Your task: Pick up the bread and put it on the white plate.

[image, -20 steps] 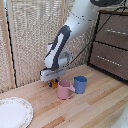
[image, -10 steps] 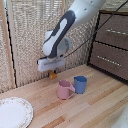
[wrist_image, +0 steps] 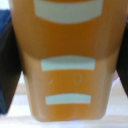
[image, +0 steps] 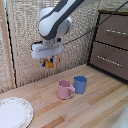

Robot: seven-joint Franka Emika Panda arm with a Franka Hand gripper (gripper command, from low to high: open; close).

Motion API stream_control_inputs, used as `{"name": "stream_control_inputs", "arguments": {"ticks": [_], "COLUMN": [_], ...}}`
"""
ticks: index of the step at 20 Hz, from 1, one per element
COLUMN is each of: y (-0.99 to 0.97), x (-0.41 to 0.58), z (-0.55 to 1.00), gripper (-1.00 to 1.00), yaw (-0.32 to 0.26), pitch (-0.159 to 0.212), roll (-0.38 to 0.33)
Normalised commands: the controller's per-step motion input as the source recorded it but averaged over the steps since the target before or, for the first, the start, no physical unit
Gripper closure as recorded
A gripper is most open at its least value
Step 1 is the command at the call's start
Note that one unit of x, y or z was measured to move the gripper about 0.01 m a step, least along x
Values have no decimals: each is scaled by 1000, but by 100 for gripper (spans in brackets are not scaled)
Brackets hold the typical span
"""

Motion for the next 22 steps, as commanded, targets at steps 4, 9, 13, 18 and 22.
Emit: {"name": "stream_control_inputs", "arguments": {"ticks": [4,9,13,18,22], "y": [865,926,977,999,924], "x": [-295,-174,-68,0,10], "z": [355,147,2,-81,-121], "gripper": [100,100,100,100,100], "yaw": [0,0,0,0,21], "pitch": [21,53,69,100,105], "roll": [1,1,3,0,3]}}
